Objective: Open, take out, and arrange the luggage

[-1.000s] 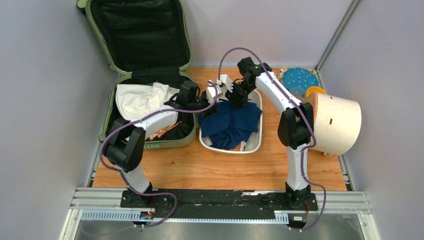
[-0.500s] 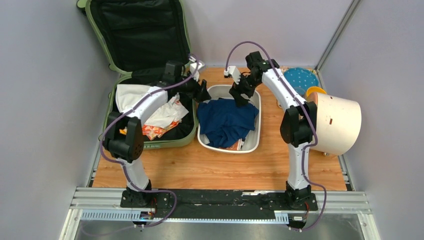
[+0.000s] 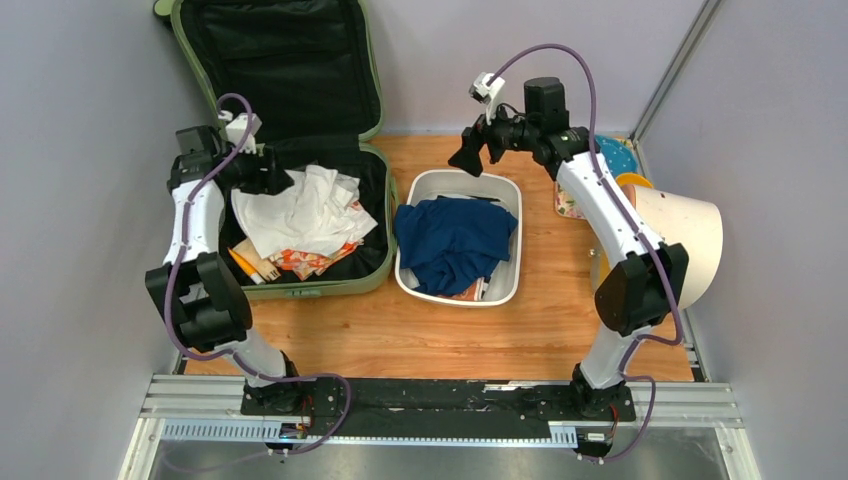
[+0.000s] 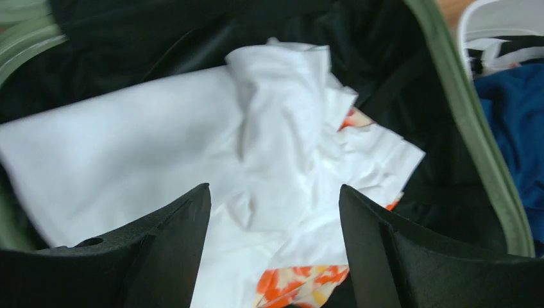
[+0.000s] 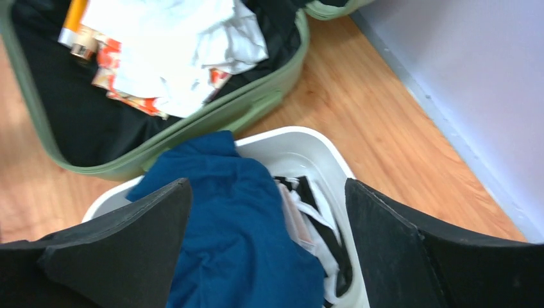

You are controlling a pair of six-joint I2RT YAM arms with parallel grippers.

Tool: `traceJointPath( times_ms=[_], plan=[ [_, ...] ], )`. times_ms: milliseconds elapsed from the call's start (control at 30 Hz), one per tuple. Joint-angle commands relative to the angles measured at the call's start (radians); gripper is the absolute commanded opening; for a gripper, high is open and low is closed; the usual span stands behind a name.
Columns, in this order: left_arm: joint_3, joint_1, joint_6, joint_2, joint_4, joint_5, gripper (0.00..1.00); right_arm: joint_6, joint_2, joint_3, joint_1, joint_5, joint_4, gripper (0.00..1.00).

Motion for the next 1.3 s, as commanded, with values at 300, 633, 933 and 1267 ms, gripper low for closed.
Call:
traceJointPath(
  times_ms=[300, 633, 933, 1267],
  plan=[
    [0.153, 0.134, 0.023, 0.19, 0.131, -0.185, 0.75, 0.229, 0.119, 0.06, 0.014, -0.195, 0.092, 0.87],
    [0.334, 0.129, -0.073, 0.393, 0.093, -0.349, 0.76, 0.491, 0.277, 0.204, 0.107, 0.03, 0.233, 0.76],
    [0.278, 0.094, -0.081, 0.431, 0.08, -0.343, 0.78, 0.513, 0.365, 0.292, 0.147, 0.027, 0.256, 0.75],
    [0.11, 0.093, -0.097, 0.261, 0.217, -0.043, 0.28, 0.49, 0.365, 0.283, 0.147, -0.066, 0.288, 0.76]
  ],
)
